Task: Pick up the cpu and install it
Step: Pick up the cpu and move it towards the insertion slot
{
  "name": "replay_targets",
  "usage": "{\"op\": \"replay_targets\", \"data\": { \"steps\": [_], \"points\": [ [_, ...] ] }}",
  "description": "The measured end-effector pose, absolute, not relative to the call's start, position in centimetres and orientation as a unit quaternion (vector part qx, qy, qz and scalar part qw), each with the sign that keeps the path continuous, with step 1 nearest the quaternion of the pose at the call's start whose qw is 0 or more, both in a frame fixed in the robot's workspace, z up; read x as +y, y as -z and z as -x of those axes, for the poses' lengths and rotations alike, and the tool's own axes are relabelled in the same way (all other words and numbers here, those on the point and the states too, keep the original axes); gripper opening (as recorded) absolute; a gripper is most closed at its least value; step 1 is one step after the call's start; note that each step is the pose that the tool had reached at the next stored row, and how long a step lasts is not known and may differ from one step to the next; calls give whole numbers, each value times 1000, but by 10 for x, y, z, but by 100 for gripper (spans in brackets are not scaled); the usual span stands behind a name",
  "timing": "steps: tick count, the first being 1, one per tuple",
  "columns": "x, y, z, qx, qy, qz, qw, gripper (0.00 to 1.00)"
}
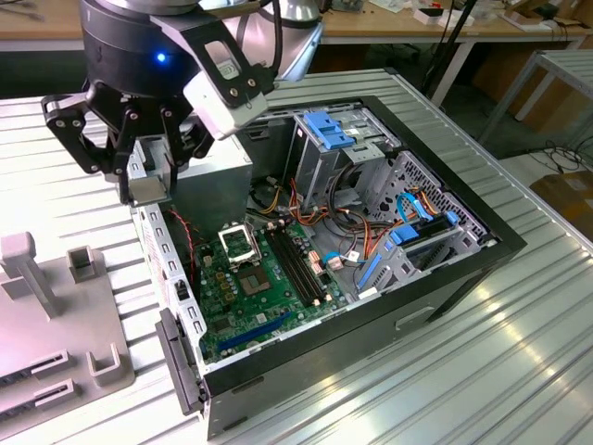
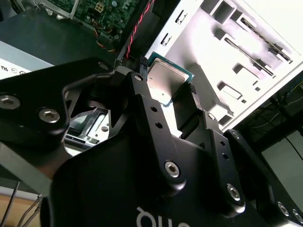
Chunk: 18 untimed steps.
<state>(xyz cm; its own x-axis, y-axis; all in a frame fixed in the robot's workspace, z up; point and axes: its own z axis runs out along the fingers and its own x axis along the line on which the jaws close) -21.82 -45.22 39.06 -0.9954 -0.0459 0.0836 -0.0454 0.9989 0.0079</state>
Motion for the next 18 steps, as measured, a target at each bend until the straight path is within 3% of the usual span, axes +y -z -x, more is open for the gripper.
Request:
{"op": "replay_targets", "data": {
  "steps": [18],
  "points": [
    [-452,-391,209,-999,3,-23,42,47]
  ]
}}
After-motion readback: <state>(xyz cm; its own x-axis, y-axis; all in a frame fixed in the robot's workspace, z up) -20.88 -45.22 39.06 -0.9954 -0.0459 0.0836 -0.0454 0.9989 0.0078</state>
